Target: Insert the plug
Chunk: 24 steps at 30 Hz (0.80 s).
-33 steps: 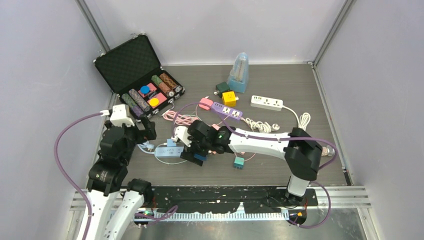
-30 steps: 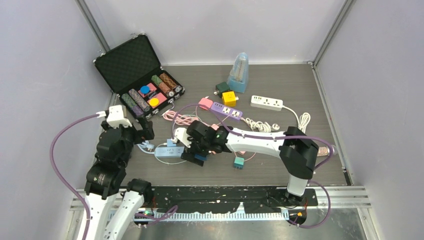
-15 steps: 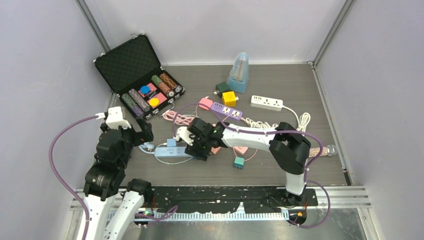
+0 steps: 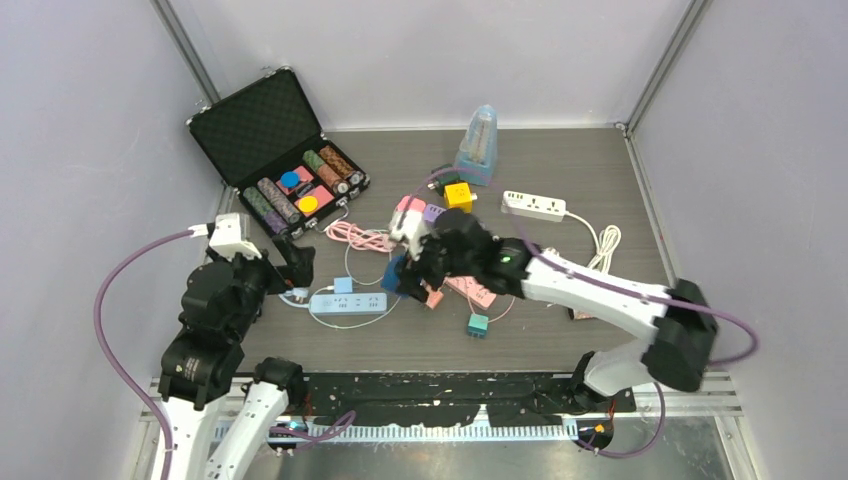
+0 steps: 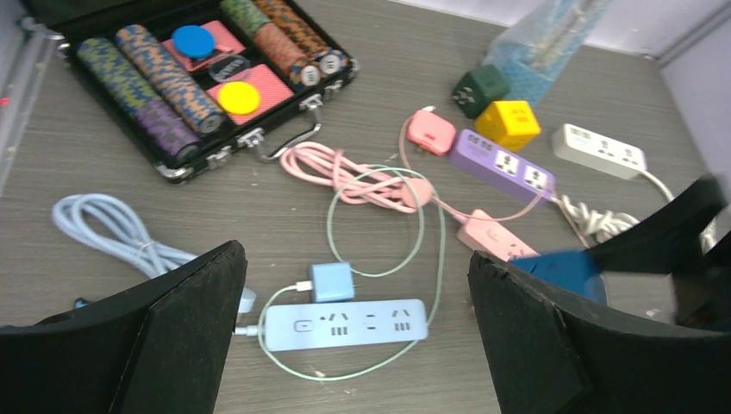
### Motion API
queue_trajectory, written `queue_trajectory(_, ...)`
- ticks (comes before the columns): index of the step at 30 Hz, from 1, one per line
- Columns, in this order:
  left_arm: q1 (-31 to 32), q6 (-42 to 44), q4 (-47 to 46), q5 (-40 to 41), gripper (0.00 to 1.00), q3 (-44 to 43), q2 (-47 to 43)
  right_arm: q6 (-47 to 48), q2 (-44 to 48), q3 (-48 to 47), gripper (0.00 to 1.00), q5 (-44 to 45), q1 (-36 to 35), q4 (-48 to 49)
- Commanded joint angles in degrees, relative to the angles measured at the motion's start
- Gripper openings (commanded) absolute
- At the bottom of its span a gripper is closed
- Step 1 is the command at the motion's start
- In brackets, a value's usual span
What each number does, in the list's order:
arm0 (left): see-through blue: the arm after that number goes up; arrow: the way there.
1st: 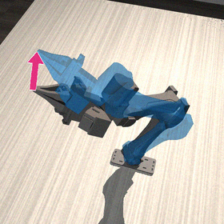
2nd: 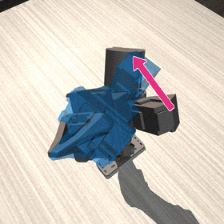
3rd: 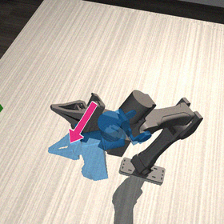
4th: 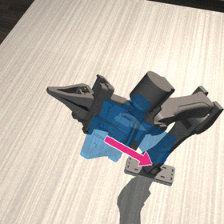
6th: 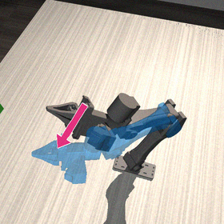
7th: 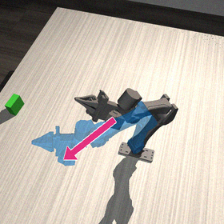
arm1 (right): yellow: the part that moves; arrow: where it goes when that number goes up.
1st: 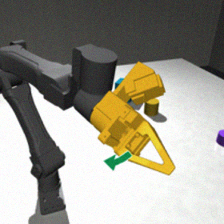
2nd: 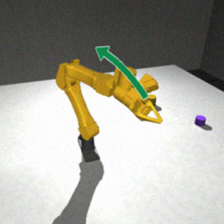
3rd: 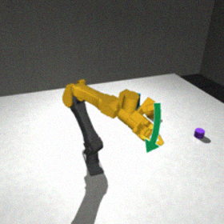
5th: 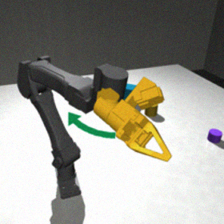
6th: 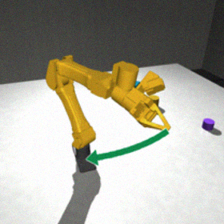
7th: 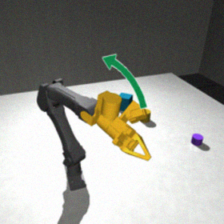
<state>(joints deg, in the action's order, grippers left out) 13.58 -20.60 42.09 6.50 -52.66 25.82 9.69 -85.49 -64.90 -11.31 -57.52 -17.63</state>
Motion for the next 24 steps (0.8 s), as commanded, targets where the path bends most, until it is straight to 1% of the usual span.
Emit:
queue_trajectory(1,0.0,-2.1,-2.2,-10.2,1.0,-2.8,-0.6,-11.7,12.5,4.7,0.42,-8.4,4.8,18.1)
queue_trajectory(2,0.0,-2.7,-3.3,-12.7,1.0,-2.7,-0.6,-14.2,15.2,5.7,0.42,-11.0,6.0,20.3)
queue_trajectory(4,0.0,-3.9,-6.1,-18.6,1.0,-2.3,-0.4,-14.9,18.7,10.2,0.43,-15.1,6.7,26.0)
queue_trajectory(7,0.0,-7.2,-10.3,-25.6,1.0,-1.6,0.3,-11.9,23.0,16.6,0.44,-19.8,6.9,36.6)
queue_trajectory(8,0.0,-8.6,-11.7,-27.6,1.0,-1.3,0.6,-10.6,24.7,20.2,0.43,-21.2,6.9,42.0)
queue_trajectory(9,0.0,-10.0,-13.1,-29.5,1.0,-1.1,1.0,-10.3,25.3,22.1,0.43,-21.7,6.9,44.7)
queue_trajectory(10,0.0,-11.5,-14.4,-31.4,1.0,-0.7,1.4,-8.8,26.3,25.0,0.42,-22.4,6.9,49.6)
queue_trajectory(12,0.0,-14.1,-17.3,-34.9,1.0,0.2,2.2,-7.5,26.7,27.3,0.41,-22.9,6.9,54.0)
queue_trajectory(14,0.0,-16.6,-20.5,-39.1,0.99,1.9,2.9,-6.6,26.4,27.5,0.41,-23.1,6.9,55.0)
queue_trajectory(17,0.0,-19.9,-24.7,-42.9,0.99,4.1,4.6,-5.2,25.2,27.1,0.4,-23.2,6.6,55.8)
queue_trajectory(21,1.3,-24.1,-24.0,-39.9,0.93,6.9,7.4,-2.6,23.4,25.4,0.4,-21.8,5.7,54.3)
queue_trajectory(24,5.2,-24.3,-25.2,-36.6,0.92,7.9,8.8,-0.1,21.7,23.0,0.4,-18.7,3.7,50.6)
